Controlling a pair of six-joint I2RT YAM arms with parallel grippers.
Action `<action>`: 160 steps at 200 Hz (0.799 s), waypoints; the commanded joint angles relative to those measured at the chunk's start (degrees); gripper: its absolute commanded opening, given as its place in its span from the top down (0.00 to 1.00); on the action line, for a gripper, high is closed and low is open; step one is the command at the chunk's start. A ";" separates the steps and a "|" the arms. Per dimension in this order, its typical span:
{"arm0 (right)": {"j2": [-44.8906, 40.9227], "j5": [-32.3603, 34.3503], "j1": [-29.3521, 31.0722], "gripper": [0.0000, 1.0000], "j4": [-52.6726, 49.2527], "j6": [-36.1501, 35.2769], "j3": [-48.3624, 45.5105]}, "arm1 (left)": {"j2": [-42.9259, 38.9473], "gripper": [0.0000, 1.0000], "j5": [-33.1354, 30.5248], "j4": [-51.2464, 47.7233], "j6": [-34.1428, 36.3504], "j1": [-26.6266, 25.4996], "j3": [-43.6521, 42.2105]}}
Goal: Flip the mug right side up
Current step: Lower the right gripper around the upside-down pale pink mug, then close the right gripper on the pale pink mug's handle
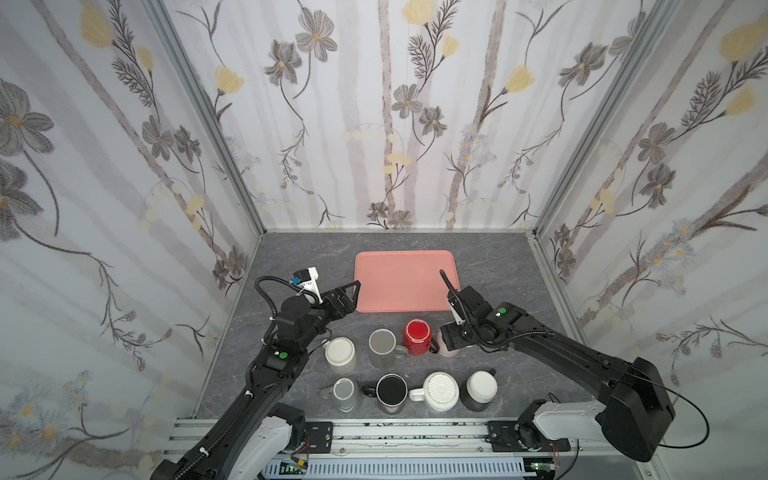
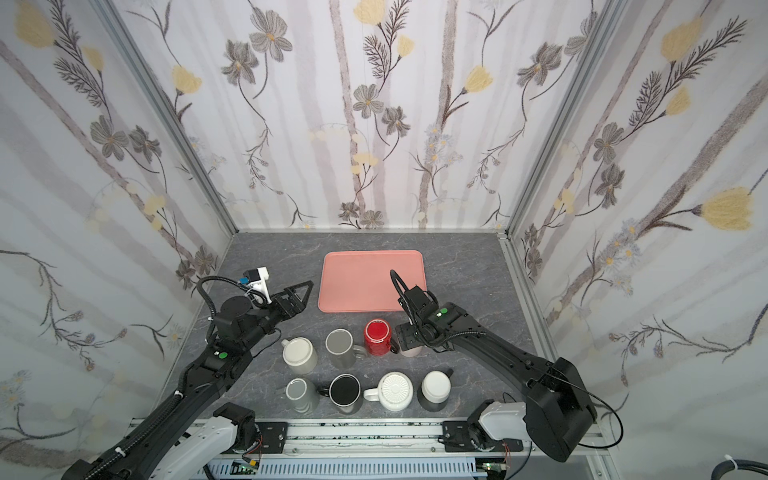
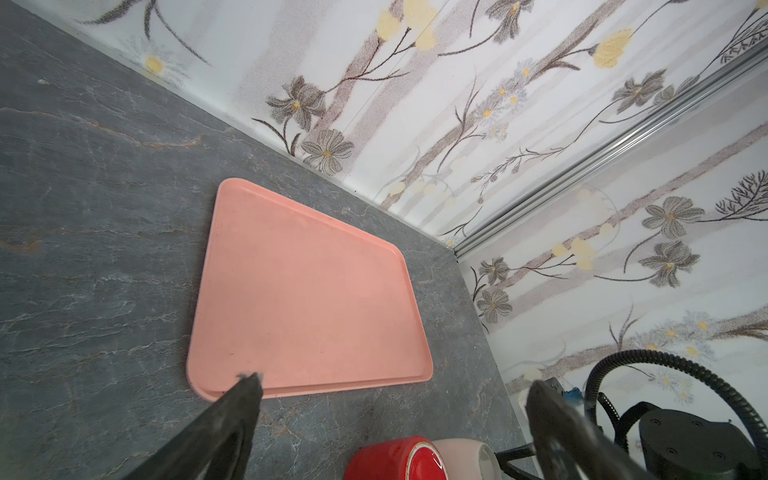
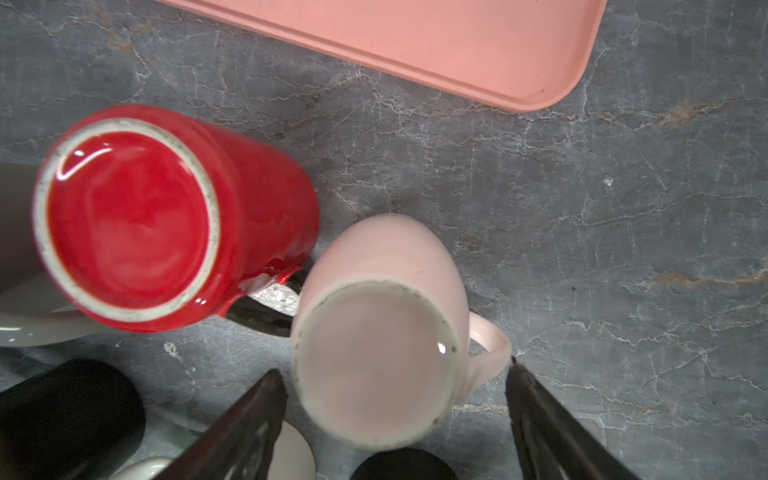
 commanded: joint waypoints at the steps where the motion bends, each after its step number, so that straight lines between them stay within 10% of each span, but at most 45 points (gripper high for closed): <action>1: 0.45 2.05 -0.15 0.24 3.80 3.33 -1.43 | -0.20 0.00 -0.20 1.05 0.38 0.04 -0.10; 60: 2.20 1.82 -0.59 0.31 11.91 9.89 -1.38 | -0.31 0.00 -0.36 0.79 0.08 0.15 -0.08; 119: -2.15 4.87 -1.60 0.15 11.54 8.35 1.19 | 0.64 0.00 0.85 1.55 -0.64 0.15 0.28; 160: -8.51 5.51 -2.44 0.34 7.62 6.77 -2.66 | 0.49 0.00 0.91 1.67 -0.63 0.13 0.45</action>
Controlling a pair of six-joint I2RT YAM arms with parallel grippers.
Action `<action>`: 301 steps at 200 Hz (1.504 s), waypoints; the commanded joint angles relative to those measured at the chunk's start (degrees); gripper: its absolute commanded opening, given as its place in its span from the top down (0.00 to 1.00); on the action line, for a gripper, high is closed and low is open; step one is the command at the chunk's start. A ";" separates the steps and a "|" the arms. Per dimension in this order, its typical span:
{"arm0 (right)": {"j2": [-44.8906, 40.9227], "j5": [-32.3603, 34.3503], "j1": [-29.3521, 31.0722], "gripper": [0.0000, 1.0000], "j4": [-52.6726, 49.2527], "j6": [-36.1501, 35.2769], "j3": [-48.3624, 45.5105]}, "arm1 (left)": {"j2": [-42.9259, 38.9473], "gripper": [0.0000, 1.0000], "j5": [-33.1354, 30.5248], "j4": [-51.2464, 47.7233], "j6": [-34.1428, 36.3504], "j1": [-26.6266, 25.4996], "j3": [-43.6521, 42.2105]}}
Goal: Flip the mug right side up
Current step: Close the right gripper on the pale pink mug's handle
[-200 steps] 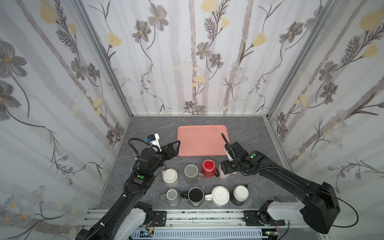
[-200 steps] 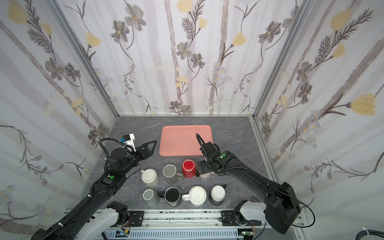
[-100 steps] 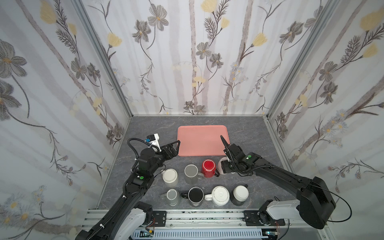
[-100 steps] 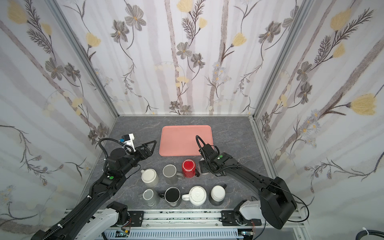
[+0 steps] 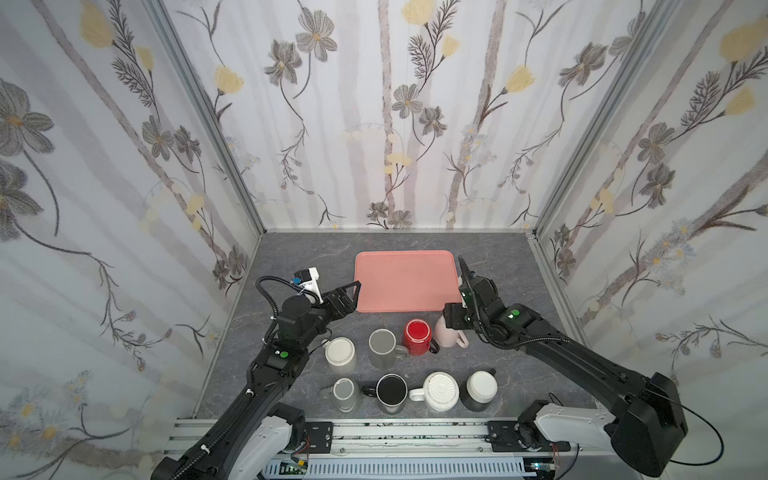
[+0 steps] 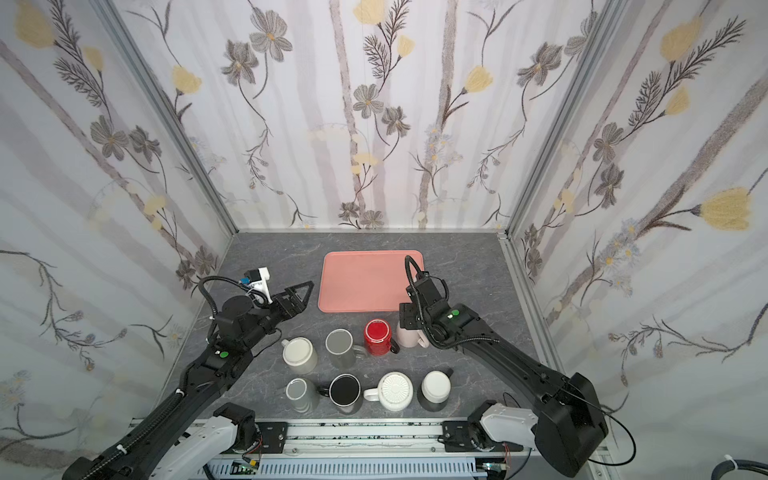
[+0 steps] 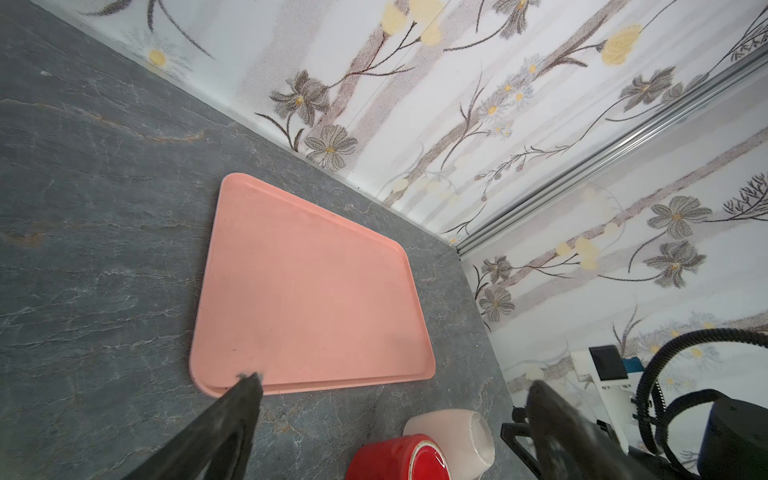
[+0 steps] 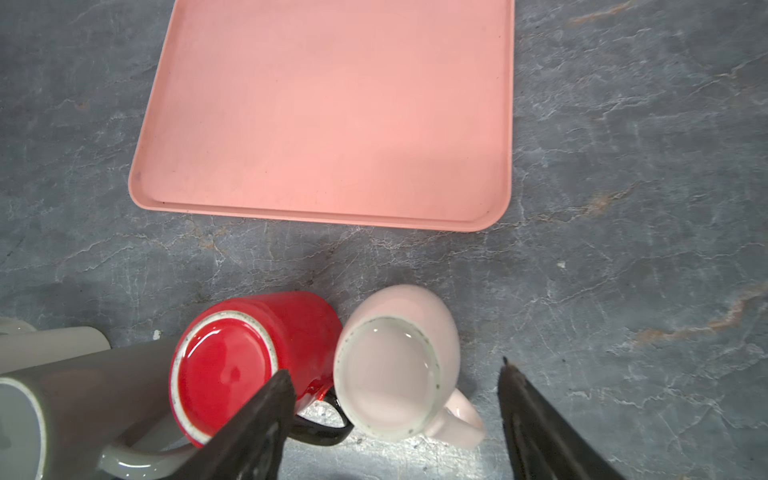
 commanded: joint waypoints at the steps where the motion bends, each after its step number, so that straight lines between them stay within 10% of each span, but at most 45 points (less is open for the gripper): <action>1: -2.34 0.84 -0.19 0.35 -3.48 -1.01 -2.08 | -0.18 0.00 0.78 1.69 -0.32 0.07 0.56; 44: -5.26 -3.01 -0.18 0.46 -4.43 -1.09 -5.82 | -0.43 0.00 0.20 1.52 -0.10 0.03 0.35; 74: -5.60 -7.83 -0.16 0.31 -0.20 -1.31 -9.34 | -0.25 0.00 0.15 1.07 -0.18 0.08 0.34; 146: -4.55 -9.90 -0.18 0.30 6.96 -2.20 -13.87 | -0.06 0.00 0.06 0.38 -0.62 0.01 0.77; 225: -4.73 -4.85 4.72 0.57 6.03 -0.35 -15.90 | 0.32 0.00 -0.24 0.02 -0.80 0.09 1.04; 301: -3.59 0.13 2.90 0.18 6.91 -3.18 -14.32 | 0.89 0.00 0.11 0.20 -1.15 0.09 1.02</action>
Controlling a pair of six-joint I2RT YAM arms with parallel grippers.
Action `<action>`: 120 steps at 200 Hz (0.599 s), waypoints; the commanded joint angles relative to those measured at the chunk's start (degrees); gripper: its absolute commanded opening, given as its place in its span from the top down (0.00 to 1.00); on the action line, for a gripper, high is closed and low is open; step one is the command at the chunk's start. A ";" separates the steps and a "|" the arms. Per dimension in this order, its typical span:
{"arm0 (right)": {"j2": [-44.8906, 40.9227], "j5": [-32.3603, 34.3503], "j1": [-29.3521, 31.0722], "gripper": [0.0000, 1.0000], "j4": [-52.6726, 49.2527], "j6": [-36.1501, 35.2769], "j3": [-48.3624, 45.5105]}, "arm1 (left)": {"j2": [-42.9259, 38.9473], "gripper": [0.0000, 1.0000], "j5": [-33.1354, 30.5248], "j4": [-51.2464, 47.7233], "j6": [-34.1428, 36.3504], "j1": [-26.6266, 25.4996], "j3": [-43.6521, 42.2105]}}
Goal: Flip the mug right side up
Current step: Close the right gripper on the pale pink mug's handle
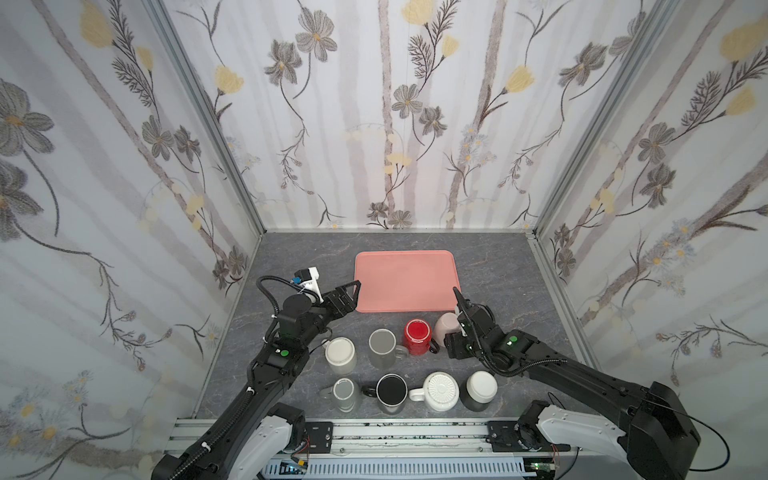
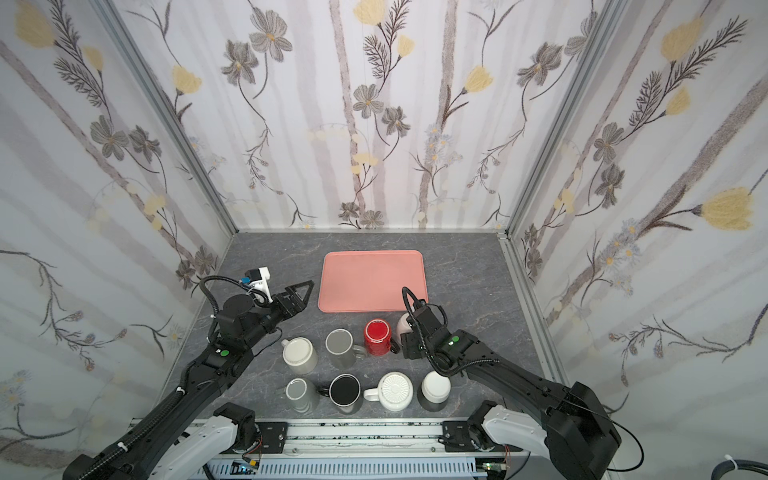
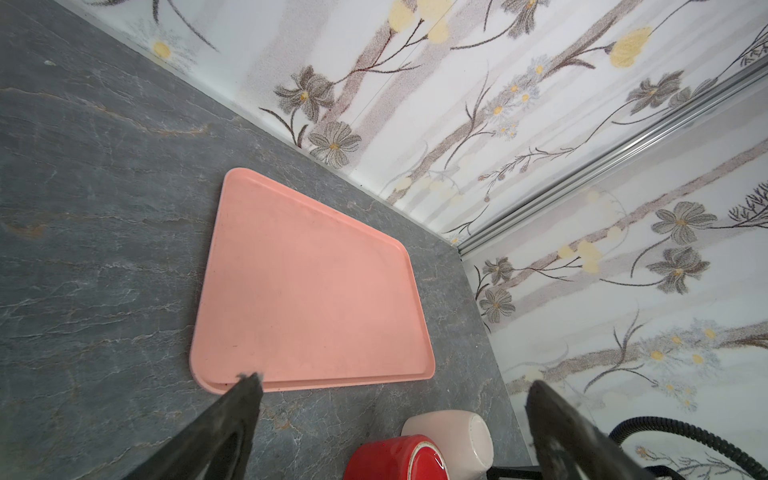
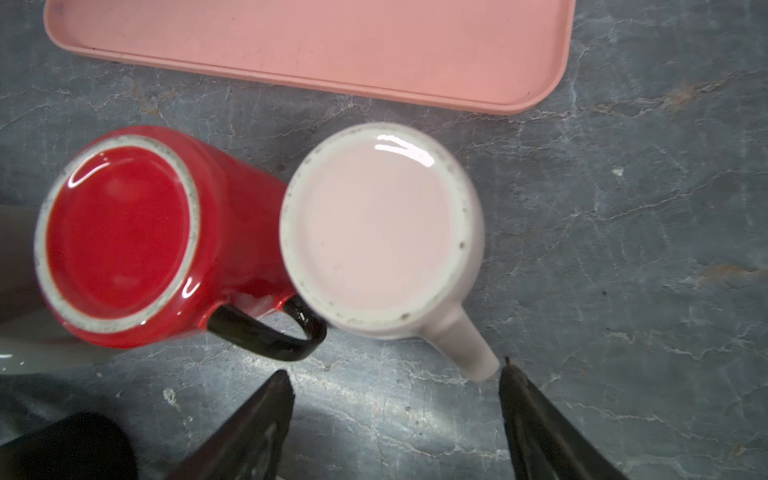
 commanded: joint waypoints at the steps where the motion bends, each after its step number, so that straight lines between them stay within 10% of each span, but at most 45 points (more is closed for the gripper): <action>1: 0.94 1.17 -1.36 0.18 1.93 -2.14 0.17 | 0.05 0.00 0.35 0.64 -0.21 0.04 0.57; 64: 2.84 -10.15 -2.08 0.32 7.30 -5.37 -0.72 | 0.32 0.00 0.05 0.14 -0.03 0.03 0.93; 120: 2.78 -1.78 0.54 0.51 2.81 -3.09 -0.30 | 0.96 0.00 0.36 0.80 -0.30 -0.02 1.06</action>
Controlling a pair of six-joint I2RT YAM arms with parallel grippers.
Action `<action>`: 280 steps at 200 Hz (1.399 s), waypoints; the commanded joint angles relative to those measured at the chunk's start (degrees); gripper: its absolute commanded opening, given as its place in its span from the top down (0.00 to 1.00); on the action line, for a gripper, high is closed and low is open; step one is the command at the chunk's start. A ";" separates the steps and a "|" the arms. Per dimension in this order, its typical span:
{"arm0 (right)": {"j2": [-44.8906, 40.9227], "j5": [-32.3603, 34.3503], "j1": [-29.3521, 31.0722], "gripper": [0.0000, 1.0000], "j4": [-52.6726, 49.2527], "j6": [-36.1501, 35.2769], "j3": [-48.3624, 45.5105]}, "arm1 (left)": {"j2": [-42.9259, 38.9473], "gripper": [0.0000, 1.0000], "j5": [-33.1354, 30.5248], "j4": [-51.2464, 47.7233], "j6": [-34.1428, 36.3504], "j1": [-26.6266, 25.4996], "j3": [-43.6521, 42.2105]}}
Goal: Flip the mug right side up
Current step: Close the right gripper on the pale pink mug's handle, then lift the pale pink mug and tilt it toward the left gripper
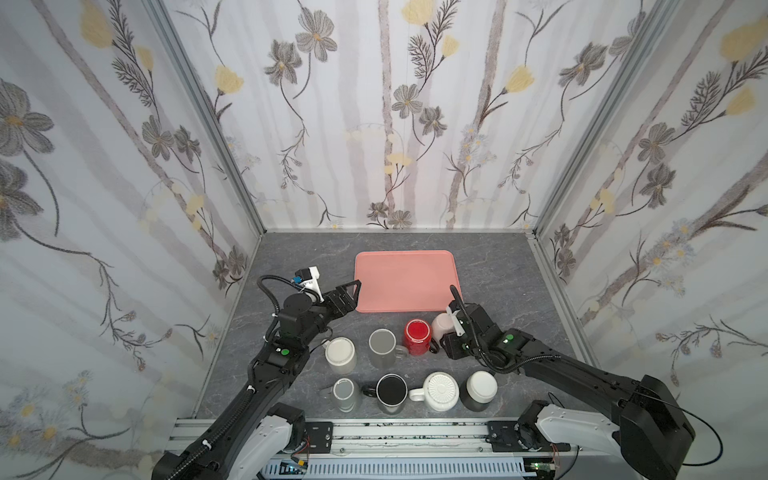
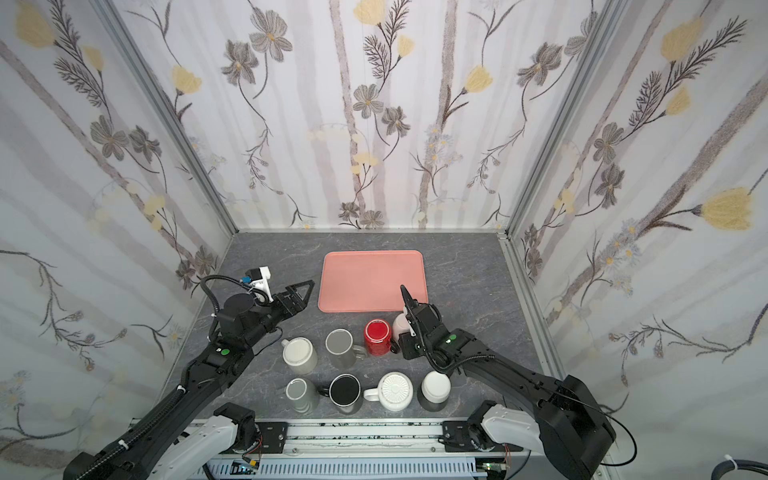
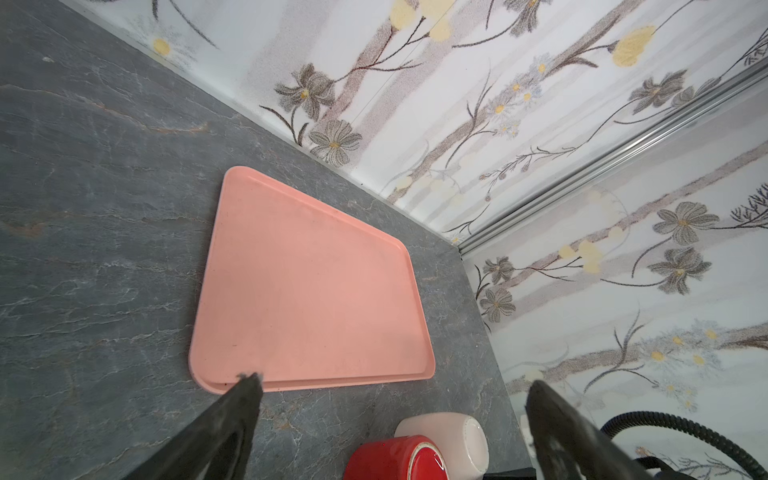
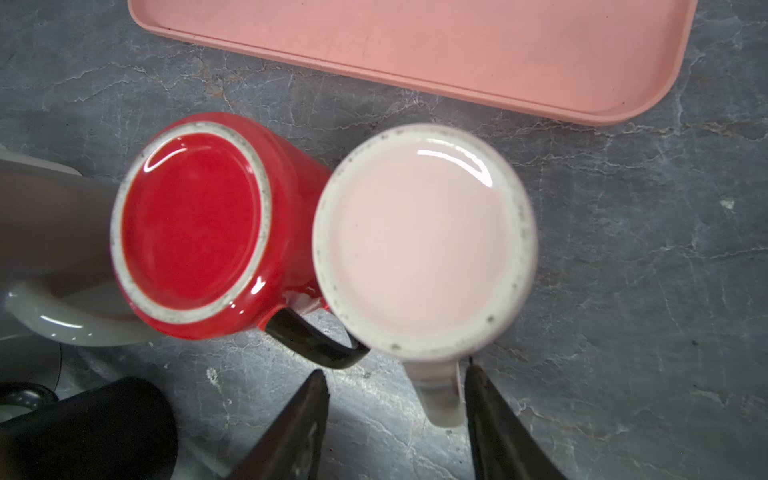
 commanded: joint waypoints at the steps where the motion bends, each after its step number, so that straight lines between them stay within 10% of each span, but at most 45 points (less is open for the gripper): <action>1: 0.38 6.51 0.71 0.51 -2.33 1.08 0.35 | 0.39 0.00 0.30 0.85 -0.17 0.01 0.74; 114: 8.09 14.10 3.81 0.64 -1.76 -0.75 3.52 | 0.63 0.00 0.82 0.60 -0.43 -0.01 0.82; 215: 5.73 18.73 4.25 1.00 -2.25 -0.83 2.61 | 0.77 0.00 0.97 2.17 -2.18 -0.12 0.62; 280: -1.09 21.54 4.03 1.00 -0.13 -0.99 2.89 | 1.48 0.00 3.46 3.79 -3.24 -0.15 1.09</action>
